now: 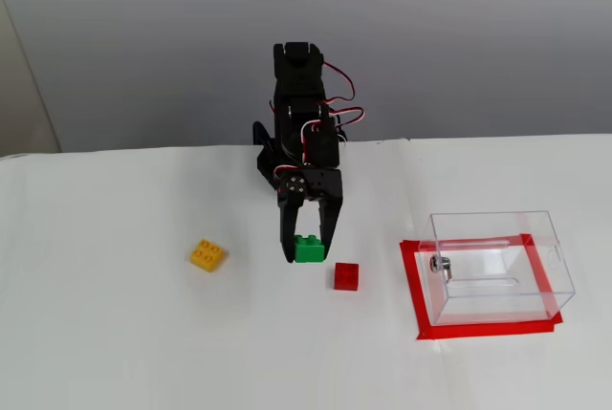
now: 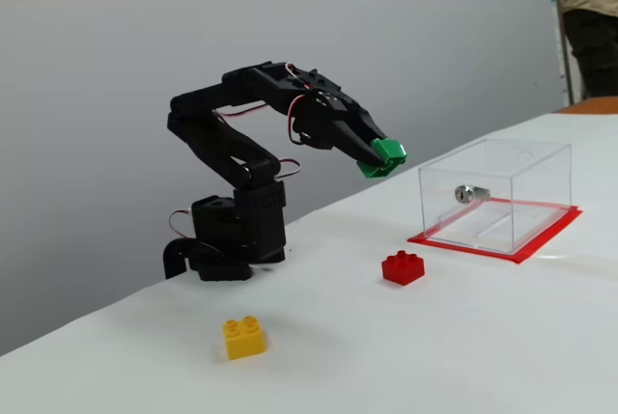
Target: Pick the green lego brick and place it into the transparent box
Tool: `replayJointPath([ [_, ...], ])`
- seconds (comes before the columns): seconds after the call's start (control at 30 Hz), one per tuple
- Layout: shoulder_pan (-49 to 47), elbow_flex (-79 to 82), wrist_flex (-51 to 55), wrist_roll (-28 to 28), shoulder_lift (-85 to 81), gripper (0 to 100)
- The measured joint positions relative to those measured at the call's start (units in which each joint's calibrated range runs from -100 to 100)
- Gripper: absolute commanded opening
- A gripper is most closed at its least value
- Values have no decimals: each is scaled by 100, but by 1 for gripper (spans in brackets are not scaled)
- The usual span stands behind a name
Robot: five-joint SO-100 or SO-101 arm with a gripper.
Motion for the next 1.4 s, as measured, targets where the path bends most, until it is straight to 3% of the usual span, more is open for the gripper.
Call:
replayJointPath([
  [0.2, -534, -265, 0, -366, 0, 5],
  [0.9, -3205, -318, 0, -410, 76, 5],
  [1.4, -4594, -2268, 0, -410, 2156, 5],
])
